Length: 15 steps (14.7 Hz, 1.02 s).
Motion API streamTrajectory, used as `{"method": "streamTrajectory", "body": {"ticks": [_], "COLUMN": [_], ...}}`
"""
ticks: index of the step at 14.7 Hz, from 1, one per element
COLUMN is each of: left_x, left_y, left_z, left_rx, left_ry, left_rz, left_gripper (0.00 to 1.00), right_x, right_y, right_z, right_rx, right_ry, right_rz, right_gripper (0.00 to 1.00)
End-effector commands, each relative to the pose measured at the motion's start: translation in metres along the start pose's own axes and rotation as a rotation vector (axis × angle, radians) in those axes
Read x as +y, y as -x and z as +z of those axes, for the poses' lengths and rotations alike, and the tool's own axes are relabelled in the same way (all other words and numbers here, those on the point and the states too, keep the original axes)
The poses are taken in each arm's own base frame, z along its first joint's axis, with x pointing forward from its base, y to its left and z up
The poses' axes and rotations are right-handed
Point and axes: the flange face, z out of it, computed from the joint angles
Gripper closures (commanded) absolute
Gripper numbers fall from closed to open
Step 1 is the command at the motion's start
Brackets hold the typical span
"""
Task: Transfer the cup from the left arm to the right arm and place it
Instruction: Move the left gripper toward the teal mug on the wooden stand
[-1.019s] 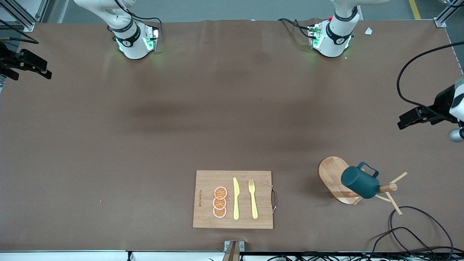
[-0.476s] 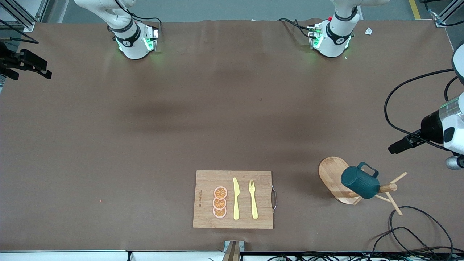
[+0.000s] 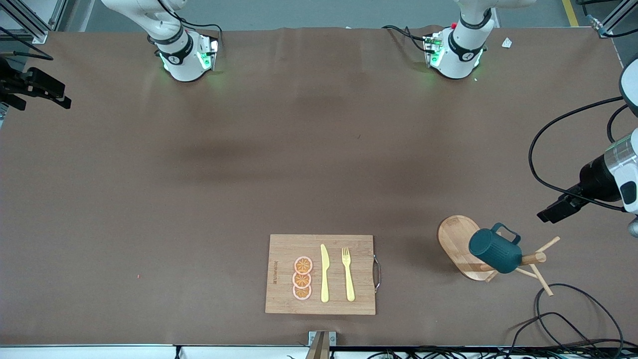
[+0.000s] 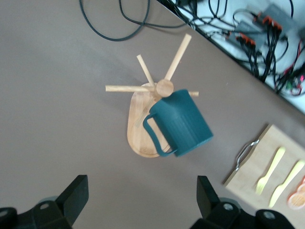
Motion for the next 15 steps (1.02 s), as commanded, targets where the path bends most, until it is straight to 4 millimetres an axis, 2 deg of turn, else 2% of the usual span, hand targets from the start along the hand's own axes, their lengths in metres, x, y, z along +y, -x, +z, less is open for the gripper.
{"method": "streamTrajectory", "body": {"ticks": [1,9,13,15], "left_x": [0.006,0.013,0.014,0.022], "left_y": [-0.005,-0.010,-0.014,-0.017], "left_z": [0.004,0.037,0.051,0.063], "left_rx": [0.008,-0.015,-0.030,-0.014], "left_ry": [0.024,0.003,0.006,0.026], "left_rz": [-0.060,-0.271,-0.342,-0.325], "left_gripper": [0.00,0.00,0.00,0.00], "right_x": [0.001,-0.001,0.001,0.001], "right_y": [0.008,0.008,0.008,0.007], "right_z": [-0.002,-0.003,-0.002,-0.001], "right_rx": [0.006,0.007,0.004,0.003], "right_ry": [0.004,0.004,0.005,0.004], "right_rz": [0.003,-0.001,0.003,0.003], "right_gripper": [0.00,0.00,0.00,0.00]}}
